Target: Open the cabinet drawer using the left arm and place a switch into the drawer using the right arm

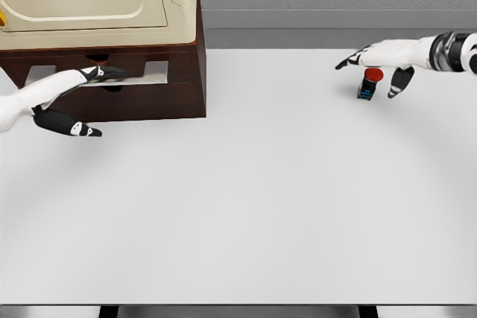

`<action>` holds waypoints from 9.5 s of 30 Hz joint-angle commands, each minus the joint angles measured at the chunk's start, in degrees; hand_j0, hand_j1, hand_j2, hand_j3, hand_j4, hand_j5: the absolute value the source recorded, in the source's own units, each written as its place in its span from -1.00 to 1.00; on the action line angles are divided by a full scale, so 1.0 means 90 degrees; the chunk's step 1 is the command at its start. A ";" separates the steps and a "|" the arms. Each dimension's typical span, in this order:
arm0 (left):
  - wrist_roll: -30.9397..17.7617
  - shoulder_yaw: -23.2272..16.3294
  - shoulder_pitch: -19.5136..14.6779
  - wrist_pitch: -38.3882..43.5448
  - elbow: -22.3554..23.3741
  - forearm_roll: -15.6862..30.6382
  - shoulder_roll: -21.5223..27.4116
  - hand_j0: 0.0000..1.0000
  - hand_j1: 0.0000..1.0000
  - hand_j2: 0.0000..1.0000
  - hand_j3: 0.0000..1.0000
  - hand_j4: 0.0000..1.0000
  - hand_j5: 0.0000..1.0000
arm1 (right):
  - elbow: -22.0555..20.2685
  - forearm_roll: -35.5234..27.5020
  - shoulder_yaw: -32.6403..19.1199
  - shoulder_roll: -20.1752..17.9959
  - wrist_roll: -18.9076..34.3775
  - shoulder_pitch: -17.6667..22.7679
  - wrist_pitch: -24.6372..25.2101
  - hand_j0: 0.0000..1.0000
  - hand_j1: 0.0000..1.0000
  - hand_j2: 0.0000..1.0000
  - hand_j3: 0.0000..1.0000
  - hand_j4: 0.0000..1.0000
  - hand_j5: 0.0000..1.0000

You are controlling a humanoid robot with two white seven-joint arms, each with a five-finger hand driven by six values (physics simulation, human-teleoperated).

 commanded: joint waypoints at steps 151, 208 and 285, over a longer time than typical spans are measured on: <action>-0.0015 -0.0507 0.0430 -0.0679 -0.1107 0.1425 0.1366 0.91 0.91 0.91 0.91 0.91 0.91 | 0.2055 0.0353 0.0366 0.0956 -0.0002 -0.0654 0.0016 1.00 1.00 1.00 1.00 1.00 1.00; -0.0015 0.1290 0.1699 -0.2478 -0.0921 0.0664 0.0927 0.98 0.98 0.98 0.98 0.98 0.98 | 0.2143 0.0353 0.0366 0.0985 -0.0002 -0.0664 0.0016 0.64 0.64 0.64 0.64 0.64 0.64; -0.0015 0.2267 0.2256 -0.2478 -0.1029 0.0195 0.0126 1.00 1.00 1.00 1.00 1.00 1.00 | -0.5044 0.0226 0.0581 0.0262 -0.0002 -0.0703 0.0016 -0.47 -0.47 -0.47 -0.47 -0.47 -0.47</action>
